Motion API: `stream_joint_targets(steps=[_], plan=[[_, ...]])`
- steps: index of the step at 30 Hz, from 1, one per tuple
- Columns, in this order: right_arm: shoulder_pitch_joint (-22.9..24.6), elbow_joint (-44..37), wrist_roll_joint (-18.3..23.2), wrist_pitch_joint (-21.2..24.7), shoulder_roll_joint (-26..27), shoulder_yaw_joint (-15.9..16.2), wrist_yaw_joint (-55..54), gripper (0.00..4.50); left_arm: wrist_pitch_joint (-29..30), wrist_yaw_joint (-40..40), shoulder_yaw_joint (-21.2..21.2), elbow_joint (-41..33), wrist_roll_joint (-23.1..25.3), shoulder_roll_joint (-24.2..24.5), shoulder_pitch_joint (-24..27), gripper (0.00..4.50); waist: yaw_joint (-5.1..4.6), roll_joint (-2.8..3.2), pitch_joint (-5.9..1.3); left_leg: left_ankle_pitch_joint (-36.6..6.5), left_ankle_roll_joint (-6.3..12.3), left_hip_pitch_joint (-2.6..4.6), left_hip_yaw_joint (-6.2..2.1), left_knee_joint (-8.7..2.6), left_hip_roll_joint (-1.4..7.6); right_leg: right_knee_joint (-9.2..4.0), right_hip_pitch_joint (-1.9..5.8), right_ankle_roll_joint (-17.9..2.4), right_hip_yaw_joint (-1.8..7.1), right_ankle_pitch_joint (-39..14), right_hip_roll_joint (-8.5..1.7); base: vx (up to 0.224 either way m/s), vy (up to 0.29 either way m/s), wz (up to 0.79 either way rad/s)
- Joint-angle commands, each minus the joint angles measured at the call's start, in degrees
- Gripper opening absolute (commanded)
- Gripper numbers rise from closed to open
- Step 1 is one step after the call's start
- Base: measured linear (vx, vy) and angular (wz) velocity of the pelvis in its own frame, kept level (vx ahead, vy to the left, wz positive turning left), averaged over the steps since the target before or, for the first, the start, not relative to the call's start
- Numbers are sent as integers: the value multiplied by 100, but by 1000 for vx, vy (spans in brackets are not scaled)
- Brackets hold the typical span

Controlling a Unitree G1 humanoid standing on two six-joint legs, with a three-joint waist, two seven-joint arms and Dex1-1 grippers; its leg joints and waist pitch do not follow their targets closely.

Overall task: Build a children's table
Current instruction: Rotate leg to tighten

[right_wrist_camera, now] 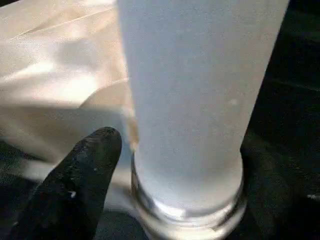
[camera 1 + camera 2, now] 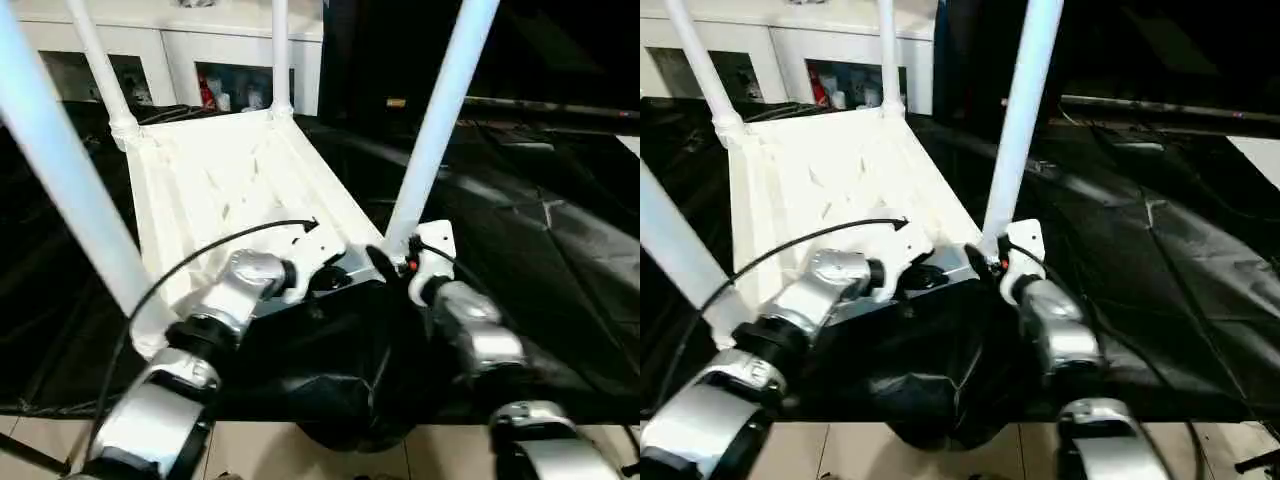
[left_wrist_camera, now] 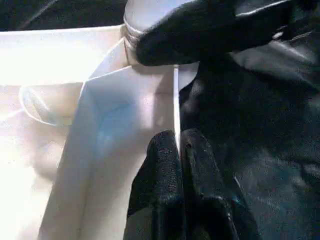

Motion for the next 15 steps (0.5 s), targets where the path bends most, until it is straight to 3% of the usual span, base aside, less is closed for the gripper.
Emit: stream_joint_targets(steps=[1,5,6,8,12,14,15], plan=[[43,-260,39,46,64,499,872,381,-113,-273,-139,51,-103,-54,146,0,17,-52,-217,-1972,370,-3,-105,-394,186,-475,178,-676,211,-2654,-325,0,0,0],[267,-695,191,157,-582,678,2131,381,-329,-1209,-131,-127,-303,384,233,0,50,-51,-234,-1697,501,2,-79,-368,203,-394,207,-949,228,-2097,-306,0,0,0],[277,-722,194,144,-646,684,2239,381,-302,-1325,-143,-146,-315,439,240,0,35,-57,-242,-1617,528,-35,-76,-362,209,-358,219,-1028,230,-1943,-306,0,0,0],[288,-764,206,129,-768,693,2458,381,-245,-1559,-178,-182,-328,552,255,0,39,-41,-248,-1555,510,-32,-73,-357,217,-339,209,-1088,231,-1850,-310,0,0,0],[269,-862,348,189,-940,662,2807,381,-154,-1971,-205,-265,-420,751,304,0,96,-20,-285,-1011,577,-13,-16,-288,231,-169,256,-1489,227,-671,-267,27,-2,0],[256,-901,434,249,-930,620,2902,381,-180,-1991,-190,-255,-441,764,307,0,138,-11,-283,-931,633,-3,-2,-281,239,-142,260,-1584,217,-463,-263,0,0,0],[256,-904,441,254,-930,618,2910,356,-181,-1992,-189,-255,-442,765,308,0,146,-12,-278,-958,628,-1,-2,-284,244,-147,259,-1581,217,-506,-266,0,0,0]])
